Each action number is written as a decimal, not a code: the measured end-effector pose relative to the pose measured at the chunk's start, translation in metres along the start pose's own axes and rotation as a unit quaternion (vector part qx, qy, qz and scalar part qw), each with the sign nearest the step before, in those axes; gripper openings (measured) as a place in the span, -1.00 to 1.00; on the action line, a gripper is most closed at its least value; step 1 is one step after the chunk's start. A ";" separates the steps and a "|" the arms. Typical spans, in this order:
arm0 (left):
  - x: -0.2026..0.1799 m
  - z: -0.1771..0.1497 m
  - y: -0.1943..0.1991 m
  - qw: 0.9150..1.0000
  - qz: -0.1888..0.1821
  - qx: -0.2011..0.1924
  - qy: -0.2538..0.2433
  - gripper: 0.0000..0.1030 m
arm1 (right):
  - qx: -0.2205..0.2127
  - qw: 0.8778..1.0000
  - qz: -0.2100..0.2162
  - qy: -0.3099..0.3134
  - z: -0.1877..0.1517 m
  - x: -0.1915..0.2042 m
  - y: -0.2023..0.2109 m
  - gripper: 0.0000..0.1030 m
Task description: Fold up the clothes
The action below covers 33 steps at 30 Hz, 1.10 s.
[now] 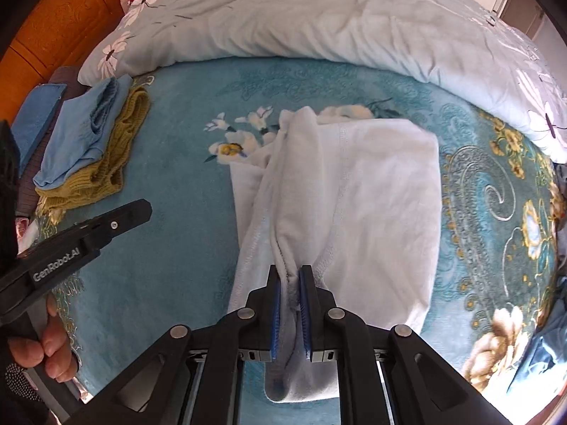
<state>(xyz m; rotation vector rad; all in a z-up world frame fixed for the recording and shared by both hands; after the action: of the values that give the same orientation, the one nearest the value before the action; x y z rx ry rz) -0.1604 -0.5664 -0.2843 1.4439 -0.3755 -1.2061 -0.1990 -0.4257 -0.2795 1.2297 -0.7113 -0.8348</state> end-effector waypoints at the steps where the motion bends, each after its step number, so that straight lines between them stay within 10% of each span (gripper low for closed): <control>1: 0.004 0.000 0.000 1.000 -0.001 0.002 0.001 -0.93 | 0.005 1.000 -0.003 -0.003 -0.002 0.003 -0.006 -0.79; 14: -0.019 0.004 -0.012 0.998 -0.031 0.031 -0.048 -0.91 | -0.051 0.996 0.062 -0.031 -0.008 0.029 0.009 -0.59; 19: -0.061 0.015 -0.026 0.992 -0.056 0.055 -0.102 -0.34 | -0.099 0.986 0.023 -0.128 -0.039 -0.023 0.046 -0.15; 27: -0.112 0.023 -0.076 0.978 -0.027 0.084 -0.191 -0.18 | -0.088 0.929 0.070 -0.351 -0.137 -0.055 0.022 -0.04; 33: -0.121 0.012 -0.102 0.970 -0.015 0.114 -0.214 -0.18 | -0.114 0.886 0.166 -0.417 -0.128 -0.029 0.003 -0.04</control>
<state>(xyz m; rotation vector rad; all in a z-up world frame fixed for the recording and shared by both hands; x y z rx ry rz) -0.2612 -0.4486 -0.3164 1.3766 -0.8139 -1.5399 -0.1067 -0.3357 -0.3024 0.4650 -1.4246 -1.1179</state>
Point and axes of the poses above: each gripper's, at about its wrist camera, not at the fingertips, and y roughly against the way its jaws point, x to its left, z to its top, the point moved 9 cm from there along -y, roughly the way its jaws point, and after that the axes turned 11 degrees about y, right-handed, at the moved point
